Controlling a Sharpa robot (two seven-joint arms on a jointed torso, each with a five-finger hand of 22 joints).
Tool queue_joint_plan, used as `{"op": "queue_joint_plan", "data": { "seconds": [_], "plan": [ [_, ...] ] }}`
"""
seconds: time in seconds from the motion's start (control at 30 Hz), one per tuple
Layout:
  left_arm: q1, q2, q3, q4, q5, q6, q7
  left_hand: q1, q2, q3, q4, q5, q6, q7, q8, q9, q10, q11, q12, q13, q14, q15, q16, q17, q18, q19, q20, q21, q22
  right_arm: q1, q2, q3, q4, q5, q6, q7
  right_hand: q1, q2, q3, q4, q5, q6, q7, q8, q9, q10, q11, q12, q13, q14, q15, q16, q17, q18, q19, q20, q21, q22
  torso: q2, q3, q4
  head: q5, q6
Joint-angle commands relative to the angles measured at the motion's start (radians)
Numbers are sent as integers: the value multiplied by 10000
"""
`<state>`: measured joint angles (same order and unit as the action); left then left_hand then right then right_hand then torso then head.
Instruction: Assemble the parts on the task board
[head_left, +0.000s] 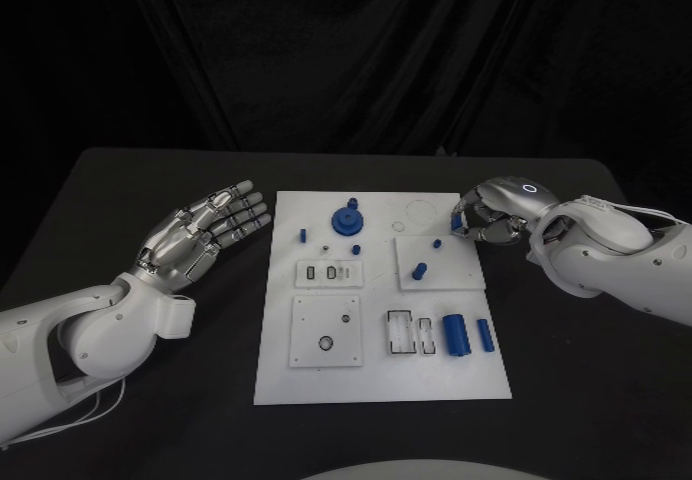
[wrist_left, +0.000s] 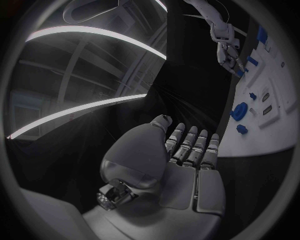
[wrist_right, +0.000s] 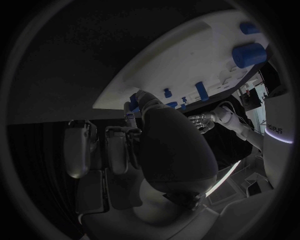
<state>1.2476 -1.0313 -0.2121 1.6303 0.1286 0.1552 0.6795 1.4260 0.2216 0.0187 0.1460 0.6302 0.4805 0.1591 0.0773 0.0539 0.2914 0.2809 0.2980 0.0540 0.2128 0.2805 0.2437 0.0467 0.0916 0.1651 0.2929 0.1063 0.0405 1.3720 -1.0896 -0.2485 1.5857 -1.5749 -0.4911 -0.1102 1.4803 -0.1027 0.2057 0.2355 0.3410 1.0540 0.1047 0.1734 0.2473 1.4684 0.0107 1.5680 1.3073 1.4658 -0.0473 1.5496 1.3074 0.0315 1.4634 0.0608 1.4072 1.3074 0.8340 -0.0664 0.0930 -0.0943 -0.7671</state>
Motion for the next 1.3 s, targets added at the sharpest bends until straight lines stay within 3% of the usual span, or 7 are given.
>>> {"op": "queue_joint_plan", "data": {
  "seconds": [0.03, 0.13, 0.3, 0.5, 0.73, 0.87, 1.3],
  "plan": [
    [-16, -13, 5, 38, -14, 114, 1174, -108, 7, 70, 4, -46, -45, 173, -62, -2, 17, 57, 66, 15, 4, 57, 46, 11, -170, -58, -2, -51, -9, 235, -105, 25, 552, 150, -723, -13, 46, 117, -11, -77, 96, 276, -204, 90, 304, 1024, 18, 27, 2635, 999, -27, 73, 2496, 129, 80, 1, 33, 1753, -1, 1, 3, -20, 3],
    [-16, -10, 5, 47, -14, 104, 1163, -110, 5, 73, 4, -46, -44, 172, -62, -2, 20, 58, 70, 16, 3, 57, 46, 11, -170, -52, -2, -47, -8, 511, -89, 31, 1166, 122, -691, -97, 57, 103, -13, -94, 127, 291, -211, 104, 327, 1024, 11, 27, 2635, 1008, -32, 96, 2519, 128, 85, 0, 38, 1758, 0, 1, -5, -56, -29],
    [-17, 37, 5, 34, -14, 111, 1141, -110, 5, 73, 4, -46, -44, 172, -62, -2, 20, 58, 70, 16, 3, 57, 46, 11, -170, -52, -2, -47, -8, 702, 252, 34, 1887, -61, -653, -125, 36, 80, -33, -102, 147, 330, -226, 135, 370, 1024, -1, 27, 2635, 1022, -41, 134, 2557, 119, 112, -6, 73, 1780, -7, 13, -44, -98, -39],
    [-17, 71, 5, 20, -13, 123, 1083, -118, 2, 86, 4, -46, -41, 170, -61, -1, 34, 60, 85, 19, 10, 57, 59, 13, -170, -55, -2, -48, -8, 551, 850, 32, 2321, -399, -396, -254, -20, 24, -83, -139, 217, 448, -304, 227, 500, 1024, -71, 27, 2635, 1050, -97, 212, 2634, 98, 182, -46, 161, 1837, -16, -13, -39, -46, -107],
    [-17, 55, 5, 19, -12, 109, 1061, -124, 4, 98, 6, -44, -21, 169, -57, 1, 47, 60, 100, 21, 11, 57, 64, 14, -171, -52, -2, -46, -8, 40, 1617, 34, 2112, -985, 10, -730, -42, -10, -105, -167, 256, 458, -330, 244, 556, 1024, -100, 27, 2635, 1050, -126, 212, 2634, 112, 161, -73, 111, 1815, -42, -40, -82, 85, -149],
    [-17, 92, 5, -6, -12, 137, 1051, -133, 6, 112, 8, -43, -28, 166, -58, 1, 49, 61, 103, 22, 9, 58, 67, 14, -171, -57, -2, -49, -9, -230, 2027, 39, 1887, -1447, 256, -1117, -82, -43, -128, -168, 289, 436, -324, 233, 573, 1024, -100, 27, 2635, 1045, -131, 195, 2617, 121, 144, -83, 78, 1800, -7, -33, -17, 34, -135],
    [-18, 193, 6, -102, 1, 166, 988, -148, 15, 143, 13, -39, -5, 165, -55, 4, 70, 61, 128, 25, 11, 60, 80, 15, -172, -58, -3, -49, -10, -515, 2516, 47, 1575, -1724, 616, -1654, -257, -120, -200, -138, 348, 454, -341, 239, 642, 1024, -114, 27, 2635, 1032, -144, 156, 2579, 156, 74, -102, -60, 1734, -14, -17, -47, 59, -273]
  ]
}}
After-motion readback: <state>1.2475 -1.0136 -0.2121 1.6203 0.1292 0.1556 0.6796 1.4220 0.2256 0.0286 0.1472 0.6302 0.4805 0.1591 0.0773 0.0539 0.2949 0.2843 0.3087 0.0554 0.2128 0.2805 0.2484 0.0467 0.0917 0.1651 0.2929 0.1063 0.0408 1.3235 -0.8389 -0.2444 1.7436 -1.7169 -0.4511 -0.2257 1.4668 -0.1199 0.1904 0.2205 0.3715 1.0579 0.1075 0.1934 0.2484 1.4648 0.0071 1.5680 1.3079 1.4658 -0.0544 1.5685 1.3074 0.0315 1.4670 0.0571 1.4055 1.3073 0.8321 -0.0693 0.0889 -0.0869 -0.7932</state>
